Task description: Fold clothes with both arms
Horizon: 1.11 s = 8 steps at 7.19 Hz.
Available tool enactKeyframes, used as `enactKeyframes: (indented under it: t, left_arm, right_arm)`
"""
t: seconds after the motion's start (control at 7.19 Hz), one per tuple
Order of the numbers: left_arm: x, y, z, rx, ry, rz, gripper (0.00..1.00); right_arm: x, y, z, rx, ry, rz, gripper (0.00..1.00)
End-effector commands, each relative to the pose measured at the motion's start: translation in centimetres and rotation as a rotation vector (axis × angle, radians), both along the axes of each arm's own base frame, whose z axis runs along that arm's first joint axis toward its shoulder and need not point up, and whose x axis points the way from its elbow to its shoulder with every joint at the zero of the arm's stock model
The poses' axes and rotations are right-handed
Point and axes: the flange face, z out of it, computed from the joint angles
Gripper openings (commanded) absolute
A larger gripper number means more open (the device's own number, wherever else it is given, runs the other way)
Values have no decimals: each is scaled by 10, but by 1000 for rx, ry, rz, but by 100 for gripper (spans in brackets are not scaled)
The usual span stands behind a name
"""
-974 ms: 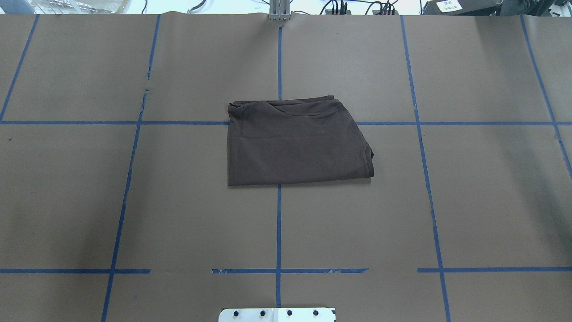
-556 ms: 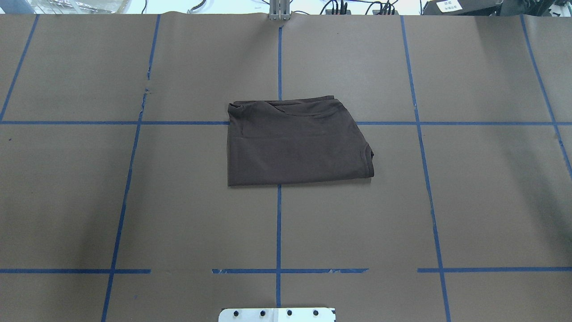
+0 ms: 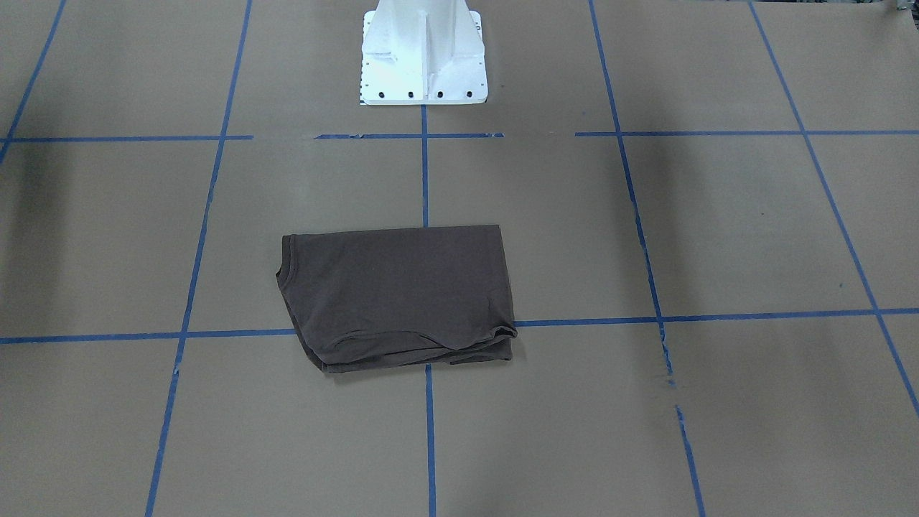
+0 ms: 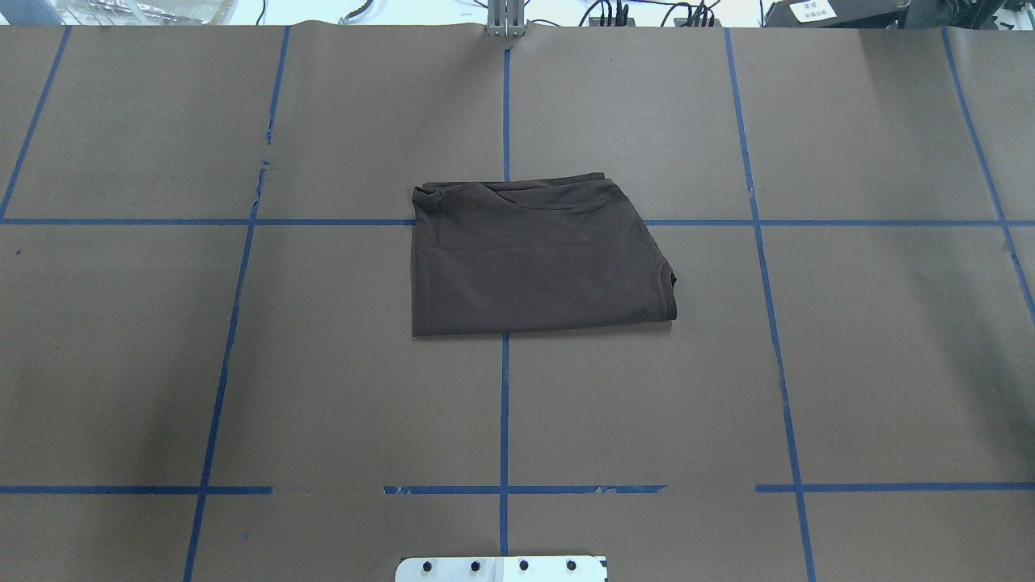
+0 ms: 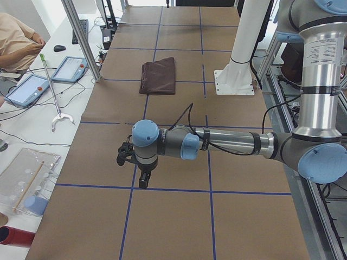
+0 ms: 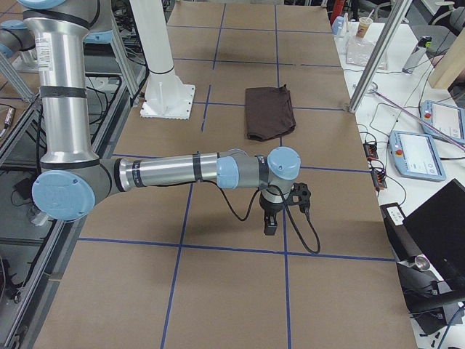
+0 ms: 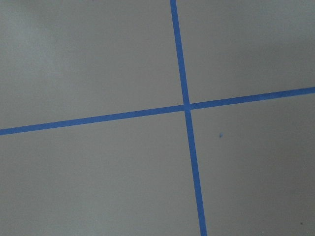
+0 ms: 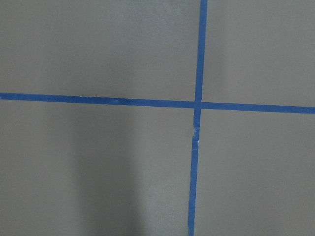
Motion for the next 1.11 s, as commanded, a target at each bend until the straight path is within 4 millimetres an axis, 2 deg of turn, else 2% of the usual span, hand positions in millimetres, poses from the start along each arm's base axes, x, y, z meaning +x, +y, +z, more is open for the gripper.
enactKeyframes:
  t: [0.0, 0.28, 0.97]
  left_arm:
    - [0, -2, -2, 21, 6, 1, 100]
    - [0, -2, -3, 24, 6, 1, 100]
    - [3, -2, -20, 36, 57, 4, 100]
  right_arm:
    - [2, 1, -4, 9, 0, 3, 100]
    - [3, 2, -4, 9, 2, 5, 100]
    - [3, 2, -3, 8, 2, 5, 100]
